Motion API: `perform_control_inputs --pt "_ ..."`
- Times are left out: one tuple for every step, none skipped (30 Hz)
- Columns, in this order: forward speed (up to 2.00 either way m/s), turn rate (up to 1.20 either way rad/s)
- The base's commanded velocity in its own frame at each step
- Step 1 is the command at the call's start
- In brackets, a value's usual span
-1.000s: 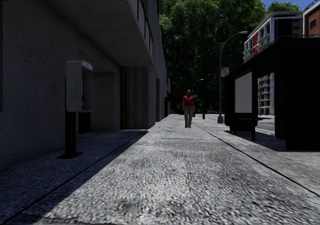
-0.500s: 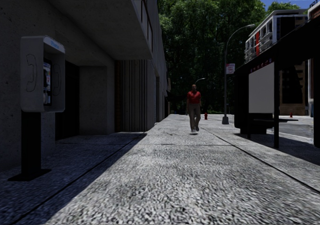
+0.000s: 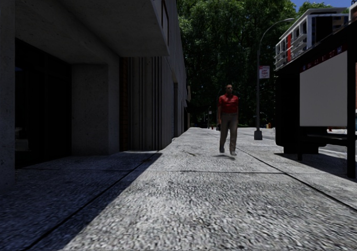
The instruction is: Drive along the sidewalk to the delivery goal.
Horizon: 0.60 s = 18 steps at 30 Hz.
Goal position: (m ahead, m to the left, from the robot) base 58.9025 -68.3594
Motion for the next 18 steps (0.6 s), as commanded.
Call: perform_control_inputs --pt "2.0 0.0" --pt "2.0 0.0" --pt "2.0 0.0" --pt "2.0 0.0" --pt "2.0 0.0" --pt "2.0 0.0" --pt "2.0 0.0" --pt "2.0 0.0" --pt "2.0 0.0" --pt "2.0 0.0" --pt "2.0 0.0" --pt "2.0 0.0" --pt "2.0 0.0" --pt "2.0 0.0" --pt "2.0 0.0" --pt "2.0 0.0" --pt "2.0 0.0" --pt "2.0 0.0"
